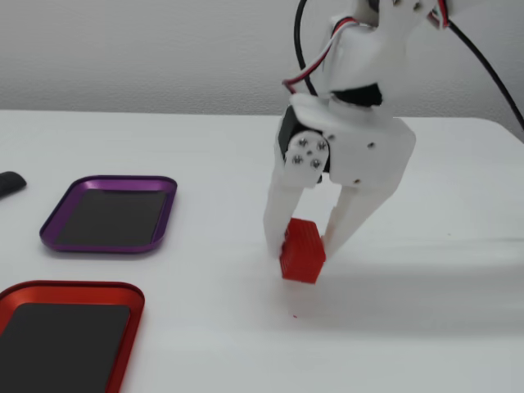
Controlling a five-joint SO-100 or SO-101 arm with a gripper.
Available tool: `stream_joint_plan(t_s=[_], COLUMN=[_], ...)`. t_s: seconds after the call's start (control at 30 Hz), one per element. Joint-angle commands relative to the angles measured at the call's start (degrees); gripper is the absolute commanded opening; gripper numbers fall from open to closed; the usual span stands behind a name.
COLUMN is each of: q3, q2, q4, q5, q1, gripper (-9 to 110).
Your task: Grasp a red block and put it in the left red dish.
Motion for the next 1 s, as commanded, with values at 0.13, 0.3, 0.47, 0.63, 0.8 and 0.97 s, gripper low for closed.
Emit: stream_joint_plan(t_s=[0.13, 0.3, 0.47, 0.63, 0.8, 0.97], q3=[-1.8, 3.1, 12.1, 12.8, 4.6, -6.1], q2=[19.3, 26.5, 24.8, 13.4, -1.4, -14.0], q4=[-9.1, -19.1, -34.8, -42.9, -44.3, -44.1], q5=[-0.4, -0.4, -0.4, -0.4, -0.4, -0.4], q1=[-3.3, -8.1, -12.4, -12.7, -12.3, -12.3], gripper=[0, 0, 0, 0, 0, 0])
